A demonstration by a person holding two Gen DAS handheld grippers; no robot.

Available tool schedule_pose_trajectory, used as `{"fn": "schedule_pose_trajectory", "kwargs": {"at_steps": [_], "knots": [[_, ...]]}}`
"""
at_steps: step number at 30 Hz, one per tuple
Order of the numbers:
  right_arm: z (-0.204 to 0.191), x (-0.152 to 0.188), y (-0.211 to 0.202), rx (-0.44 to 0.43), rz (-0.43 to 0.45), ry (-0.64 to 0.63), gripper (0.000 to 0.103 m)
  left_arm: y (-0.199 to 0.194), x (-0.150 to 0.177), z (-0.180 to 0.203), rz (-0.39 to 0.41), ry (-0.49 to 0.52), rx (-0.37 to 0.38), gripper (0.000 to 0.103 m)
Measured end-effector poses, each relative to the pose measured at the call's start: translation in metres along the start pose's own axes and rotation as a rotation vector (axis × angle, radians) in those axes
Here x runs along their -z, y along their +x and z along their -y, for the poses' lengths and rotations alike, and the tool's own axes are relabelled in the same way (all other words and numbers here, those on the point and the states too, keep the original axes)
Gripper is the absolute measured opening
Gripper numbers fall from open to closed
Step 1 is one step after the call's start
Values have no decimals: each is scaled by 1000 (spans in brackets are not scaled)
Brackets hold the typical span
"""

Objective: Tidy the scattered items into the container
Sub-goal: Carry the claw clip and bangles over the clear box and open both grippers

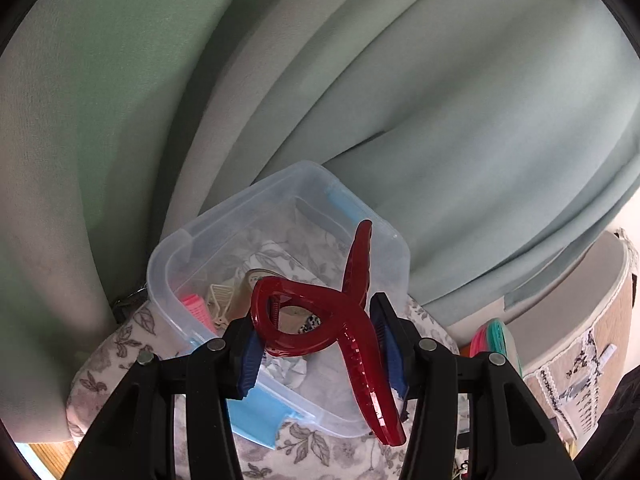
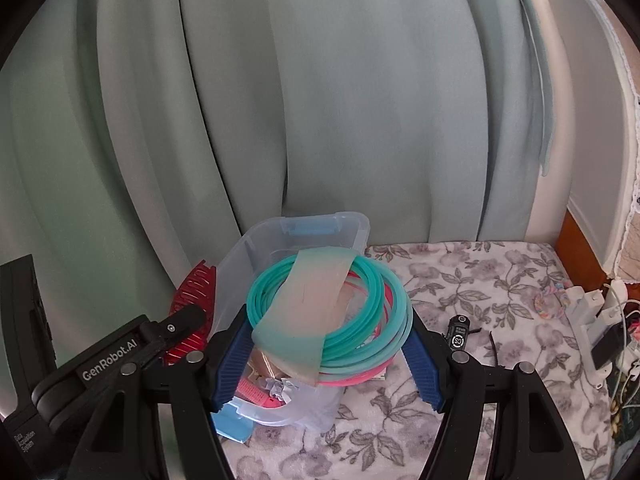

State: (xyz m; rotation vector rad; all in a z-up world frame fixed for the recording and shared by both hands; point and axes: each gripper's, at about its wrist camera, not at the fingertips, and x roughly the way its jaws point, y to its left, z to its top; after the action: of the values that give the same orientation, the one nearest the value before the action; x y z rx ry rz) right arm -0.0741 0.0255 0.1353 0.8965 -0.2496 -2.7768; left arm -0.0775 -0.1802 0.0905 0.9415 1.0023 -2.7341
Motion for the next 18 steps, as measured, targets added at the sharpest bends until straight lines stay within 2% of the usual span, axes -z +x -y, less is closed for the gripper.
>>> {"fn": "schedule_pose_trajectory", "kwargs": {"at_steps": [7, 18], "knots": [[-16, 9, 33, -16, -72, -35, 73, 14, -5, -23, -10, -53, 11, 52], [-32, 23, 71, -52, -154, -64, 73, 26, -6, -41, -13, -75, -1, 52]]}}
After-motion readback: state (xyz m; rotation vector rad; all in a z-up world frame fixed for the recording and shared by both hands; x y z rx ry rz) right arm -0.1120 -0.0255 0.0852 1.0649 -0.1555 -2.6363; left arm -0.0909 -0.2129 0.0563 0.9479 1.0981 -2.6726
